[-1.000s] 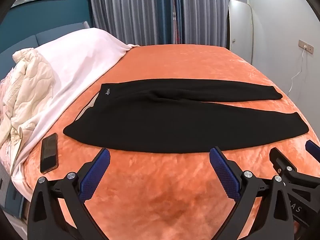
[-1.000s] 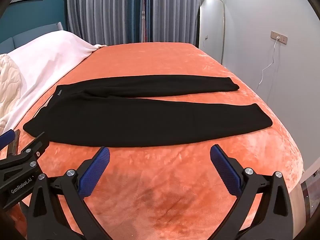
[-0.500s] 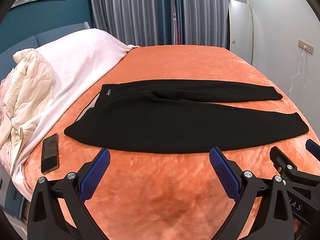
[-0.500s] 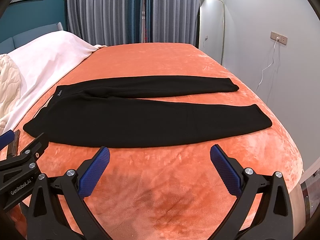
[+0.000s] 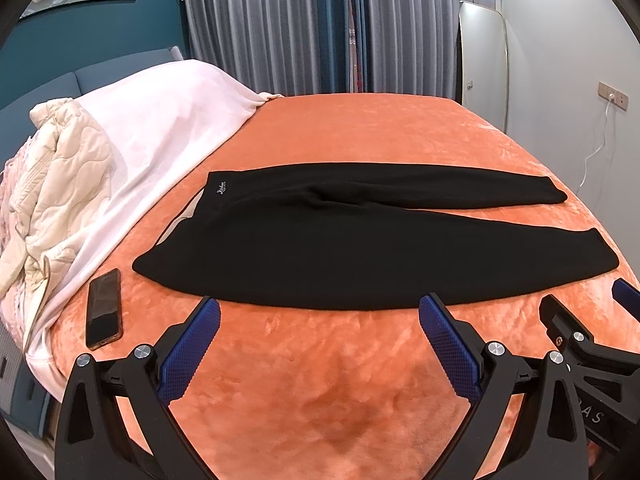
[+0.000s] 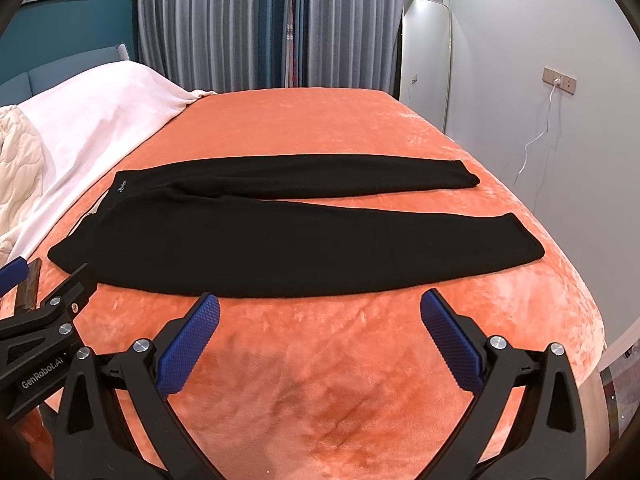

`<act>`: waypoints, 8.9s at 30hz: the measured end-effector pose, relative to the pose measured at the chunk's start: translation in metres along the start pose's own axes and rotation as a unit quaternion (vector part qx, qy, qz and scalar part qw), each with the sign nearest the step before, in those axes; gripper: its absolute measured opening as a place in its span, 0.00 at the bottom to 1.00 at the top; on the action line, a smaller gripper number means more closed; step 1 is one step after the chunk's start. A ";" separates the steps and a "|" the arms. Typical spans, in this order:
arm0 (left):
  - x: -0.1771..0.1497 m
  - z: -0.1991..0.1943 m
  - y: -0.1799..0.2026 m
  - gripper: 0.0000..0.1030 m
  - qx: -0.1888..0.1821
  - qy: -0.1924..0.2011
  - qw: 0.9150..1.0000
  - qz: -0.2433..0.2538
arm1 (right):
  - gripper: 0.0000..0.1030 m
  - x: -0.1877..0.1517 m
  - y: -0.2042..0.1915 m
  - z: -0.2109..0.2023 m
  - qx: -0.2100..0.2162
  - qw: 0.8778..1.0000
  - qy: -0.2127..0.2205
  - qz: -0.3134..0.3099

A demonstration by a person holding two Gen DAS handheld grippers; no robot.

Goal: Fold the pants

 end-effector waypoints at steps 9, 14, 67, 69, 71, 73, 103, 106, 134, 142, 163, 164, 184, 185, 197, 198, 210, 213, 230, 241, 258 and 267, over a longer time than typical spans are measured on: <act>0.000 0.001 0.001 0.94 0.002 -0.001 1.000 0.001 | 0.95 0.000 -0.001 0.000 0.001 1.000 -0.001 0.002; 0.000 0.001 0.001 0.94 0.002 -0.001 1.000 0.001 | 0.95 -0.001 -0.001 0.000 0.001 1.000 -0.001 0.002; 0.009 0.054 -0.009 0.94 0.000 -0.032 0.999 -0.015 | 0.95 -0.004 0.046 0.063 -0.015 0.999 -0.040 0.019; 0.016 0.068 -0.008 0.94 0.001 -0.036 0.999 -0.016 | 0.95 0.001 0.059 0.076 -0.023 0.999 -0.044 0.020; 0.022 0.080 -0.007 0.94 0.001 -0.040 0.999 -0.017 | 0.95 0.007 0.074 0.090 -0.031 0.998 -0.045 0.025; 0.027 0.094 -0.003 0.94 0.004 -0.045 0.999 -0.017 | 0.95 0.015 0.088 0.102 -0.036 0.998 -0.047 0.031; 0.180 0.420 -0.256 0.94 0.124 -0.178 0.958 -0.187 | 0.95 0.193 0.352 0.419 -0.093 0.978 -0.134 0.127; 0.172 0.445 -0.255 0.94 0.113 -0.211 0.955 -0.177 | 0.95 0.196 0.351 0.434 -0.094 0.978 -0.146 0.120; 0.179 0.472 -0.212 0.47 0.082 -0.218 0.966 -0.113 | 0.94 0.197 0.371 0.468 -0.028 0.971 -0.177 0.157; 0.179 0.456 -0.215 0.13 0.064 -0.212 0.968 -0.119 | 0.19 0.198 0.354 0.468 0.016 0.976 -0.159 0.146; 0.165 0.192 -0.239 0.07 -0.046 -0.024 0.997 -0.058 | 0.15 0.201 0.329 0.214 0.067 0.997 0.044 0.011; 0.147 0.186 -0.241 0.07 -0.045 -0.032 0.997 -0.054 | 0.15 0.187 0.330 0.205 0.066 0.997 0.040 0.002; 0.048 0.199 -0.296 0.72 -0.064 -0.115 0.969 -0.210 | 0.44 0.027 0.359 0.197 0.110 0.989 -0.074 0.071; 0.049 0.203 -0.292 0.72 -0.065 -0.126 0.968 -0.206 | 0.44 0.029 0.361 0.196 0.114 0.988 -0.069 0.082; 0.042 0.257 -0.259 0.20 -0.031 -0.203 0.966 -0.156 | 0.72 0.033 0.375 0.169 0.100 0.985 -0.054 0.132; 0.046 0.258 -0.259 0.20 -0.033 -0.201 0.967 -0.157 | 0.76 0.033 0.378 0.170 0.101 0.983 -0.053 0.140; 0.177 0.222 -0.280 0.20 -0.053 -0.100 0.981 -0.159 | 0.07 0.147 0.344 0.169 0.062 0.994 0.054 0.068; 0.176 0.194 -0.287 0.21 -0.067 -0.075 0.985 -0.138 | 0.08 0.154 0.338 0.129 0.036 0.994 0.104 0.002; 0.017 0.225 -0.301 0.36 -0.020 -0.201 0.976 -0.084 | 0.75 0.033 0.397 0.136 0.063 0.986 -0.050 0.148; 0.035 0.223 -0.296 0.36 0.010 -0.198 0.978 -0.069 | 0.09 0.132 0.343 0.130 0.042 0.997 0.058 0.012; 0.017 0.236 -0.298 0.36 0.033 -0.226 0.970 -0.079 | 0.37 0.023 0.369 0.194 0.008 0.987 -0.147 0.071; 0.013 0.241 -0.294 0.45 0.033 -0.218 0.974 -0.054 | 0.02 0.017 0.430 0.183 -0.108 0.977 -0.155 0.101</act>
Point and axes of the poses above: each gripper's, at about its wrist camera, not at the fingertips, and z roughly the way its jaws point, y to its right, x to its top, the point moved 6 cm from there along z, roughly the way its jaws point, and after that the axes turned 1 degree about y, right-handed, at the moved point
